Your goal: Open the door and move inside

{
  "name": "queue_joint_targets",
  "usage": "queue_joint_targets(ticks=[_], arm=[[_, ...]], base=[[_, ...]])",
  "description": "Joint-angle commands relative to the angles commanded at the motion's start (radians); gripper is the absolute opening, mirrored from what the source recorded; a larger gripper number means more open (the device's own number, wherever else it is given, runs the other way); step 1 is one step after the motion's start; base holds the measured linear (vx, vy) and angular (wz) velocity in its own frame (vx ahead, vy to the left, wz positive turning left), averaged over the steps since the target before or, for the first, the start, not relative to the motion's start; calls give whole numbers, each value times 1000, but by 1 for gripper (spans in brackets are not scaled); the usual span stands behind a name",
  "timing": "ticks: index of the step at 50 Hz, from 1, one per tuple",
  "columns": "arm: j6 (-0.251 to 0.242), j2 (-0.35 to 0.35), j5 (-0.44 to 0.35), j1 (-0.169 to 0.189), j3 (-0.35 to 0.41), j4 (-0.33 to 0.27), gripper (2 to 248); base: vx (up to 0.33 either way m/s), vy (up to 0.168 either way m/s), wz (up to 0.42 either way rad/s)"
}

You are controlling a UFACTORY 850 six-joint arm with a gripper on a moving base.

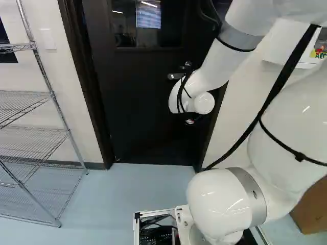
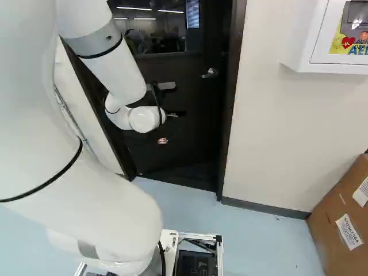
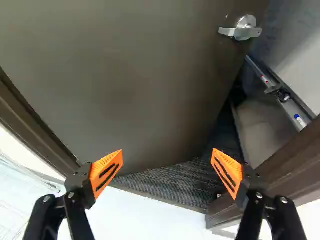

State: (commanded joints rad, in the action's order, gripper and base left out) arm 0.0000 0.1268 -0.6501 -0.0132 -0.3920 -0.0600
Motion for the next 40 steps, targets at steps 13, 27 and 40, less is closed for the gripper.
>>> queue_joint_targets(ticks=[13, 27, 40], arm=[[0, 76, 0, -1, 69, 15, 247], [0, 98, 0, -1, 89, 15, 247], [0, 98, 0, -1, 89, 15, 247]], base=[[0, 0, 0], [0, 0, 0], [0, 0, 0]])
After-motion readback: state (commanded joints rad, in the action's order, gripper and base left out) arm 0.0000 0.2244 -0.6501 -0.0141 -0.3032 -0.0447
